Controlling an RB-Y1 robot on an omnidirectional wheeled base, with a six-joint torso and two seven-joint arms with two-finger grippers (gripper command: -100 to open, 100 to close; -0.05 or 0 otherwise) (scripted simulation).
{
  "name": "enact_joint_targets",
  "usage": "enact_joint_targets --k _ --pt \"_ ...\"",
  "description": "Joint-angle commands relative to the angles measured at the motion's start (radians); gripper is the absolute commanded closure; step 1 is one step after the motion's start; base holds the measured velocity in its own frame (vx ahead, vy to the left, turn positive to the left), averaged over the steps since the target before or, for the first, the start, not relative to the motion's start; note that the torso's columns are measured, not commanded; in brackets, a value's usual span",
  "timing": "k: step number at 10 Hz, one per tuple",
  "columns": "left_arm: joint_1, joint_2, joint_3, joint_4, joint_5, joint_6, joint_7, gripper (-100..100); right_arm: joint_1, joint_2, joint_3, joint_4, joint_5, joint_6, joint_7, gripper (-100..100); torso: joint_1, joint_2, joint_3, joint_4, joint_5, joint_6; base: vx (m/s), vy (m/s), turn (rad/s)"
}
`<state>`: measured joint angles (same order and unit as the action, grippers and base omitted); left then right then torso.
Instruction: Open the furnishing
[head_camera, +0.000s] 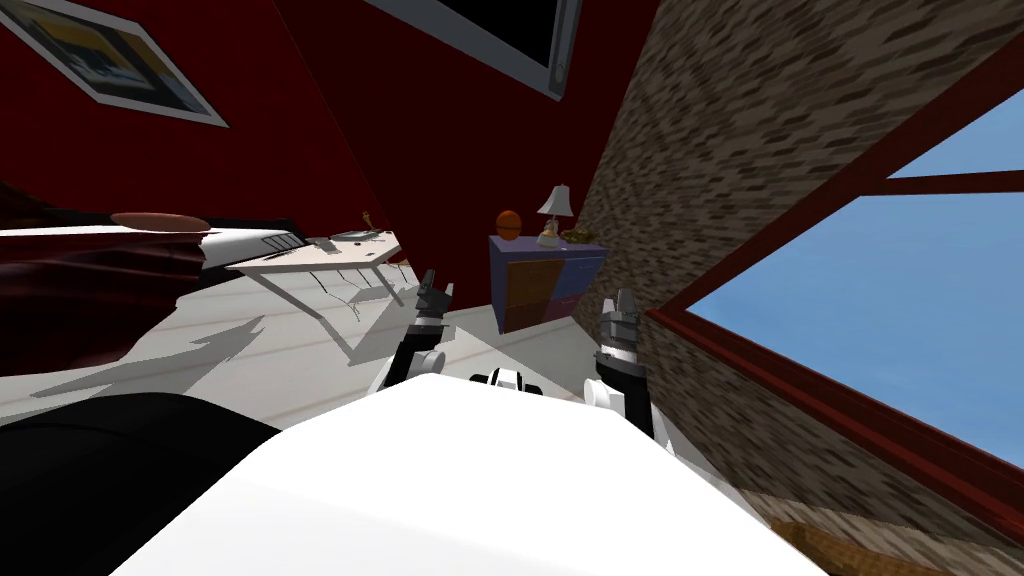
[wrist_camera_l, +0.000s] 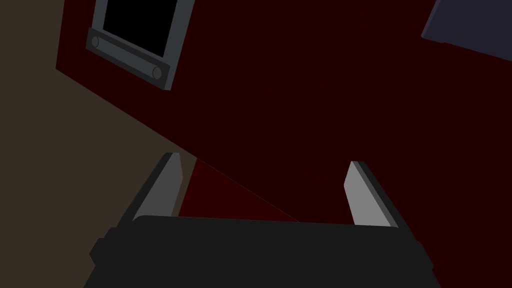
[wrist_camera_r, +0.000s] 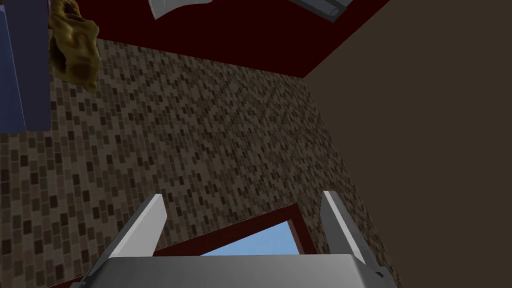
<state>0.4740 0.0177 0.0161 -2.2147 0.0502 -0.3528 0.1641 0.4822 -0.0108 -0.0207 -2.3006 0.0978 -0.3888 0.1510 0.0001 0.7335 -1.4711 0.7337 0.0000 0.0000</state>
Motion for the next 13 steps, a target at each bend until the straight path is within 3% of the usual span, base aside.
enact_joint_targets --k 1,5,13 --pt "0.0 0.0 0.0 0.0 0.0 0.0 0.0 0 -0.007 -0.065 0.009 0.003 0.031 0.023 0.006 -100 0.0 0.003 -0.004 0.003 0.0 0.0 0.023 0.007 0.011" --pt "0.0 0.0 0.0 0.0 0.0 0.0 0.0 0 -0.03 -0.169 0.052 0.037 0.151 0.089 0.037 -100 0.0 0.004 -0.005 0.004 0.0 0.0 0.051 0.009 0.025" --pt "0.0 0.0 0.0 0.0 0.0 0.0 0.0 0 -0.062 -0.247 0.114 0.076 0.356 0.183 0.081 -100 0.0 0.004 -0.005 0.004 0.0 0.0 0.05 0.012 0.02"
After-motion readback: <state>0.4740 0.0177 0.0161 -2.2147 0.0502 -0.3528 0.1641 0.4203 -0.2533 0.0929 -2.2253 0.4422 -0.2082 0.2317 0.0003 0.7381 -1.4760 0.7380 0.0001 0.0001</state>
